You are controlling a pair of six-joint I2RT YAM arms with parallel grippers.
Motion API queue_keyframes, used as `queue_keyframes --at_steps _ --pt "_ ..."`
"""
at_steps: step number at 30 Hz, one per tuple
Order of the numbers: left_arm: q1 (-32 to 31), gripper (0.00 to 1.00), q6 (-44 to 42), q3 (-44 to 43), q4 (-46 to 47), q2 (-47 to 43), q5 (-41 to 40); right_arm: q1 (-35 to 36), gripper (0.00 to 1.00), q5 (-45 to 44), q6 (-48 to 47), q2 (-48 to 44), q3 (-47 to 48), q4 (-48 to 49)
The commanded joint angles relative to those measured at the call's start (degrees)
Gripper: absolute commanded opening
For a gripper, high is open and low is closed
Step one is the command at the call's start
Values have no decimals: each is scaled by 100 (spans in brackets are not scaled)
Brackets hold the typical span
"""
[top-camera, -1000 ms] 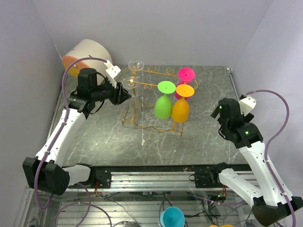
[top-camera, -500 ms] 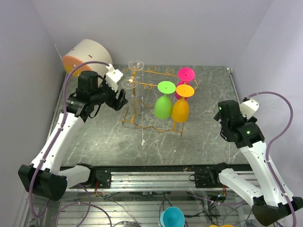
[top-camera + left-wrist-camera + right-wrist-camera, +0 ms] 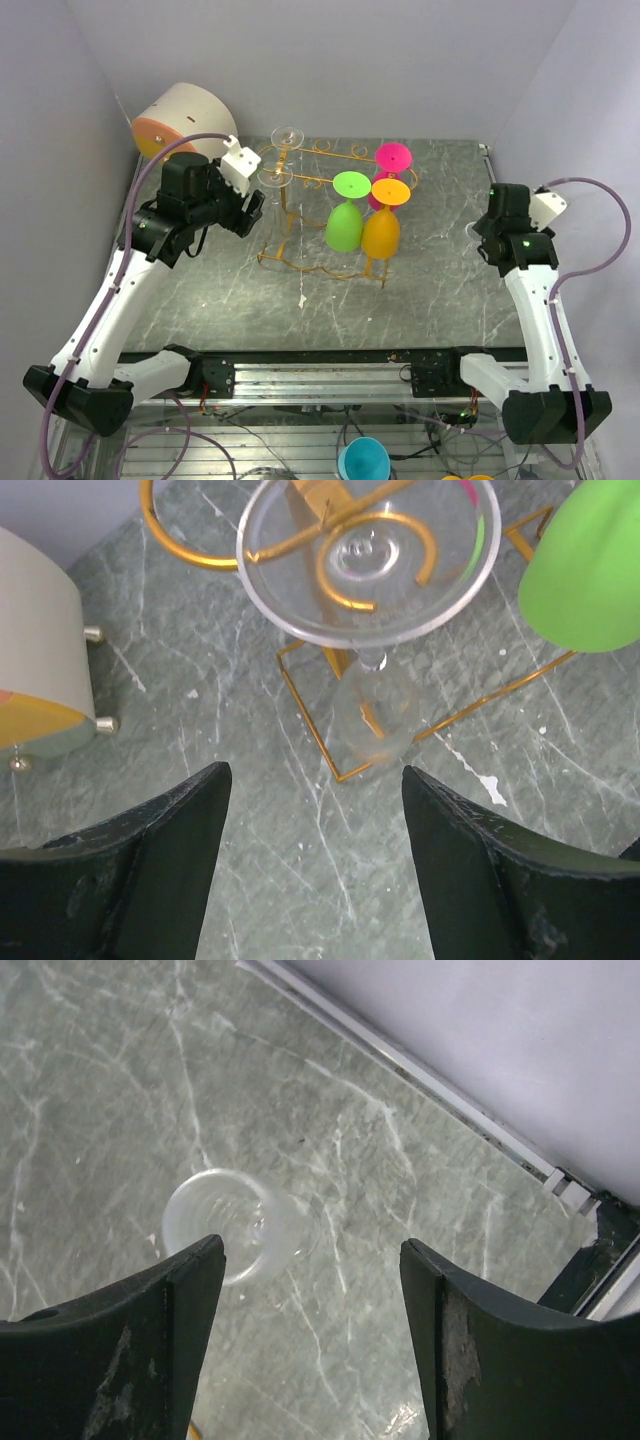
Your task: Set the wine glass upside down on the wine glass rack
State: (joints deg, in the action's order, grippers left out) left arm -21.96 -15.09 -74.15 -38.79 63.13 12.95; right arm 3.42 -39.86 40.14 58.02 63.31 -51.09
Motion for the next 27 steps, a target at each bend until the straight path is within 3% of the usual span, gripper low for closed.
queue_keyframes --at_steps 1,14,27 --pt "-166 79 173 -136 -398 -138 -507 -843 69 1136 -510 3 -179 624" --pt "-377 78 565 -440 -725 -249 -1520 -1054 60 1612 -521 206 -560 1048" --pt "-375 77 558 -145 -597 -354 -1400 -1054 53 1740 -594 789 -874 1456"
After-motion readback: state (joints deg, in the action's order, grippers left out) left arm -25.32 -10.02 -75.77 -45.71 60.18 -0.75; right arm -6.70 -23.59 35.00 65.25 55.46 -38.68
